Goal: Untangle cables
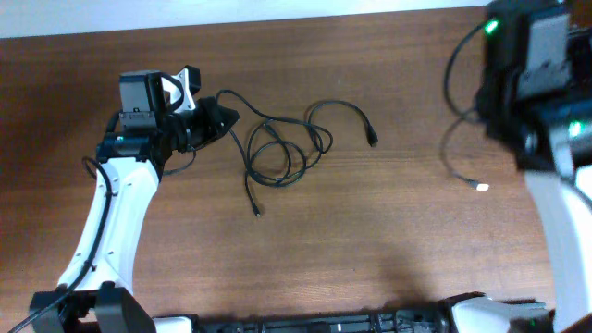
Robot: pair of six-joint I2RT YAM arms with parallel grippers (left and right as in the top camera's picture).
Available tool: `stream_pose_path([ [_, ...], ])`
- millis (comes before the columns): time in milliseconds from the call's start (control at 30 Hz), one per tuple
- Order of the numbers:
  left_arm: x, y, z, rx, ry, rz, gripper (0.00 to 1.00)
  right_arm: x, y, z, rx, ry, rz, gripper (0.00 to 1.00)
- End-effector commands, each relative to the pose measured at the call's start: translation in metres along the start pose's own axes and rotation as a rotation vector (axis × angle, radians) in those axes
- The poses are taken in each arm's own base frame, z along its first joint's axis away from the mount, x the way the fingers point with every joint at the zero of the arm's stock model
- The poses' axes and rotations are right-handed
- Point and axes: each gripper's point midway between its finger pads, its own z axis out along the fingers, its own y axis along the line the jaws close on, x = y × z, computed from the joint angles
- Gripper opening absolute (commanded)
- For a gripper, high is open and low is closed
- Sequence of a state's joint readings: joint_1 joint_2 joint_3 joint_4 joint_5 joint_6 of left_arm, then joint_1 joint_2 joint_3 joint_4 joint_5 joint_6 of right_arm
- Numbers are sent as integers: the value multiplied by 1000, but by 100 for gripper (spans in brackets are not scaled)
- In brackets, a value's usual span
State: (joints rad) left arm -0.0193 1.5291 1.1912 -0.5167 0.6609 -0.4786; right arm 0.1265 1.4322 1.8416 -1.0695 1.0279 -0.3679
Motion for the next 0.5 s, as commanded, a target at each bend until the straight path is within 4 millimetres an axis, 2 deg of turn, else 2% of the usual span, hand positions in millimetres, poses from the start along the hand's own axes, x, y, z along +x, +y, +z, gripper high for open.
stream_pose_path([
  [0, -3, -7, -6, 7, -21, 42, 0, 33, -6, 60, -95, 127, 141, 4],
  [33, -3, -7, -6, 7, -21, 42, 0, 49, -13, 78, -107, 174, 215, 4],
  [100, -3, -7, -6, 7, -21, 42, 0, 93, -35, 115, -119, 286, 433, 4],
  [167, -3, -7, -6, 7, -21, 42, 0, 132, -47, 140, -178, 362, 621, 4],
  [333, -3, -7, -6, 7, -21, 42, 0, 218, -59, 165, -308, 535, 974, 4],
  [400, -3, -7, -6, 7, -21, 42, 0, 241, -59, 172, -338, 579, 1049, 4],
  [467, -3, -7, -6, 7, -21, 41, 0, 266, -60, 181, -307, 650, 1142, 13],
])
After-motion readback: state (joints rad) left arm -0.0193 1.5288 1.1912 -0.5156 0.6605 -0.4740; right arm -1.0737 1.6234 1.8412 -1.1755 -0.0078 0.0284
